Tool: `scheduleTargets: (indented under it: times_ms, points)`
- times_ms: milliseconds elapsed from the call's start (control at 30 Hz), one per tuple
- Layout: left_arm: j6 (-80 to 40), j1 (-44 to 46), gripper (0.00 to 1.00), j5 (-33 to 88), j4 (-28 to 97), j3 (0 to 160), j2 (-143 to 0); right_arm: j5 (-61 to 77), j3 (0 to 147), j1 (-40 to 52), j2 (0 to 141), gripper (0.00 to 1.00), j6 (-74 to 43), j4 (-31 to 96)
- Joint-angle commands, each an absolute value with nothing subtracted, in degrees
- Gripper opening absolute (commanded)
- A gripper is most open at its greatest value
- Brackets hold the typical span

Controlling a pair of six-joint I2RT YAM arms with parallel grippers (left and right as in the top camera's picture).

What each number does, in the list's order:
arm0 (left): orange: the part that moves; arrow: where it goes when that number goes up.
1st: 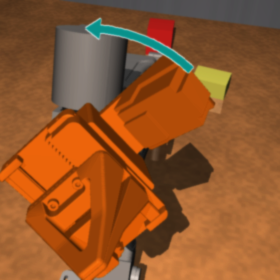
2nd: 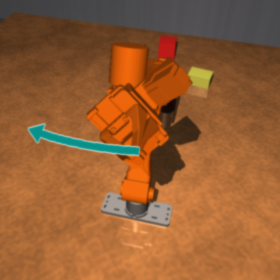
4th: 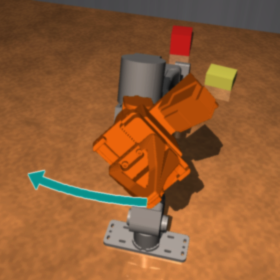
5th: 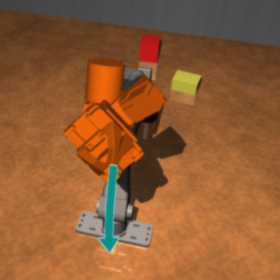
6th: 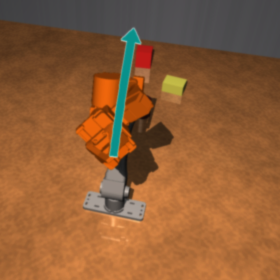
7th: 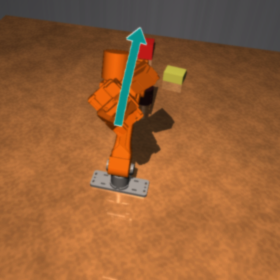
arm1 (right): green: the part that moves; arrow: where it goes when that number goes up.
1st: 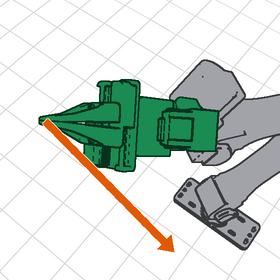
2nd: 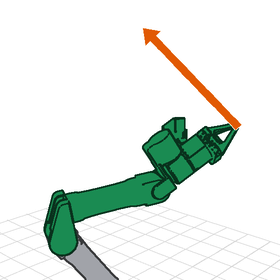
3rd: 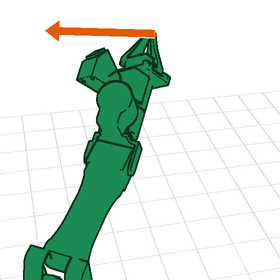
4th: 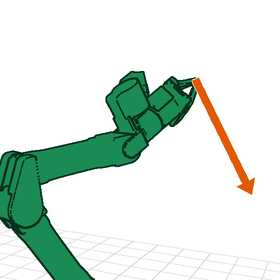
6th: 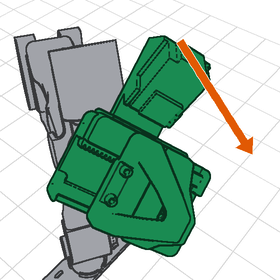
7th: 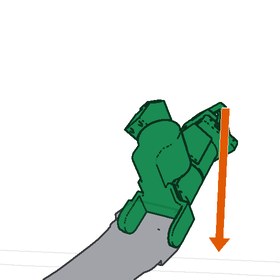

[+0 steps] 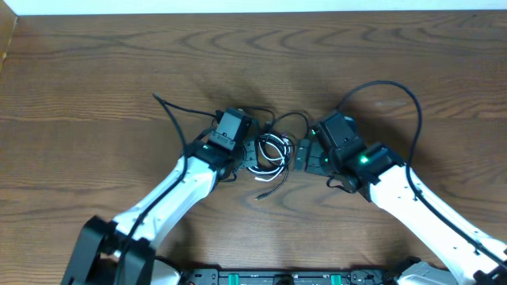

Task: Untangle cables

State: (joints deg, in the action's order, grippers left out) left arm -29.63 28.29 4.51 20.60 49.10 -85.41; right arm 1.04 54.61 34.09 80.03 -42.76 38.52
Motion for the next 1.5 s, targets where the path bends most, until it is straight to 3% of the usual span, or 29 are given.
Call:
scheduleTargets:
  times_ms: [0, 200, 400, 600, 700, 933, 1200, 1267, 1467]
  points:
    - [-27.66, 28.34, 0.08, 4.03, 20.91, 49.30, -83.59, 13.67, 54.52, 33.93, 80.27, 0.99, -32.84, 36.14]
    - [-27.62, 28.34, 0.08, 9.32, 20.64, 49.30, -82.59, 8.34, 54.52, 33.95, 80.75, 0.98, -32.47, 34.98]
    - [-25.08, 28.32, 0.08, 17.56, 19.53, 49.30, -79.15, 7.42, 54.52, 33.95, 83.55, 0.85, -31.59, 34.39]
    - [-25.04, 28.32, 0.08, 26.09, 18.11, 49.30, -72.49, 5.91, 54.52, 33.95, 89.91, 0.56, -31.64, 33.65]
    - [-23.07, 28.32, 0.08, 27.90, 18.57, 49.30, -68.47, 2.94, 54.52, 33.82, 92.29, 0.50, -31.86, 34.44]
    - [-19.05, 25.93, 0.08, 27.57, 20.03, 49.30, -56.93, -9.85, 54.52, 31.57, 93.34, 0.48, -39.35, 41.56]
    - [-19.11, 18.79, 0.08, 20.12, 23.27, 49.30, -45.65, -6.74, 54.52, 26.79, 93.34, 0.48, -40.21, 42.83]
    - [-19.11, 17.98, 0.22, 20.08, 24.38, 49.30, -44.38, -4.43, 54.52, 26.57, 93.34, 0.48, -39.81, 42.26]
    - [-19.11, 17.91, 0.31, 20.05, 28.29, 49.30, -44.75, 2.52, 54.52, 26.72, 93.34, 0.40, -34.57, 38.09]
